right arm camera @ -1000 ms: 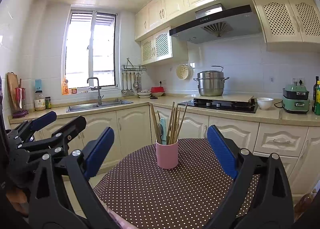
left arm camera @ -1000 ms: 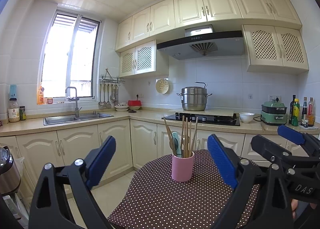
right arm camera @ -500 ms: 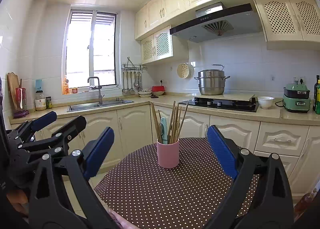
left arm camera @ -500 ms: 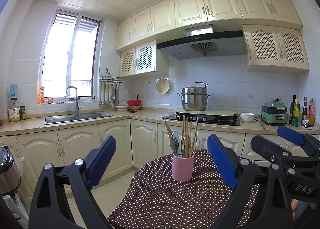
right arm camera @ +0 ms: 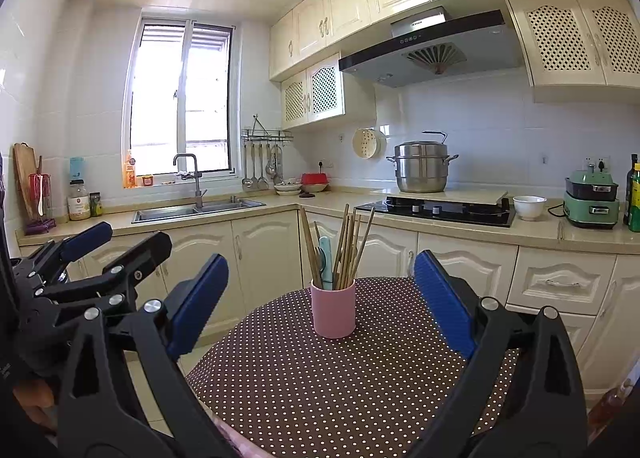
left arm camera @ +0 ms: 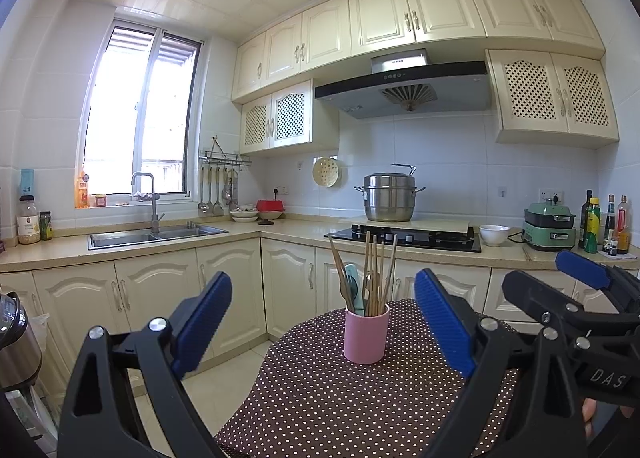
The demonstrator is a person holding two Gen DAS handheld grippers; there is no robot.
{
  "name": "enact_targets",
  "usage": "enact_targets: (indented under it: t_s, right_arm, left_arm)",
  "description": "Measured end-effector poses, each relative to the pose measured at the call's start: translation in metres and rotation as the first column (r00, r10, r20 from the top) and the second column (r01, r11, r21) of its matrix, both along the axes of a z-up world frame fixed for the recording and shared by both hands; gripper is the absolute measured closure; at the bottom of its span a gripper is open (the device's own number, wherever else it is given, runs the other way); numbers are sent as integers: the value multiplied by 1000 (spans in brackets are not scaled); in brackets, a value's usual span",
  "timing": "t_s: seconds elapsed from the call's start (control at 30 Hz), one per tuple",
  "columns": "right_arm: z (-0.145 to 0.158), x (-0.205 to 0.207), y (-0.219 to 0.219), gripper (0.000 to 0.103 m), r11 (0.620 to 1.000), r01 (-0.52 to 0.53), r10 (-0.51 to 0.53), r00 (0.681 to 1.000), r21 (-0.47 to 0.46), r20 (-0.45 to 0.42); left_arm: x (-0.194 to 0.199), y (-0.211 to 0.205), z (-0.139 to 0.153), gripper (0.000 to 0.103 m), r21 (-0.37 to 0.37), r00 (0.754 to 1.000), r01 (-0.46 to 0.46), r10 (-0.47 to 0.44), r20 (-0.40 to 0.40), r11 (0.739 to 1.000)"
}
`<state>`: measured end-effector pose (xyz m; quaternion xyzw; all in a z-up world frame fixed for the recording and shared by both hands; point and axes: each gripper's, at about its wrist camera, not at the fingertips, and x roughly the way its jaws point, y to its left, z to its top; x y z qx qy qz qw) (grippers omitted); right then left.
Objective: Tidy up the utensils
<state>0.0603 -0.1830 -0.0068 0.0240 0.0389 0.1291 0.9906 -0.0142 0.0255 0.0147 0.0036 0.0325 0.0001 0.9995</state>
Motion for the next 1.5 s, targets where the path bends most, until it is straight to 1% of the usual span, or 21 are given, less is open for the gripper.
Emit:
enact_targets:
  t_s: [1.07,1.5]
  right_arm:
    - [-2,-1,1,10,1000,3,-2,1000,7,-16]
    - [-2,-1,1,10,1000,2,-2,1000,8,-17]
  left_arm:
    - [0,1,0,12,4,1000,-1,1,-1,1000]
    - [0,0,-5,12,7,1000,-3,3,-1,1000]
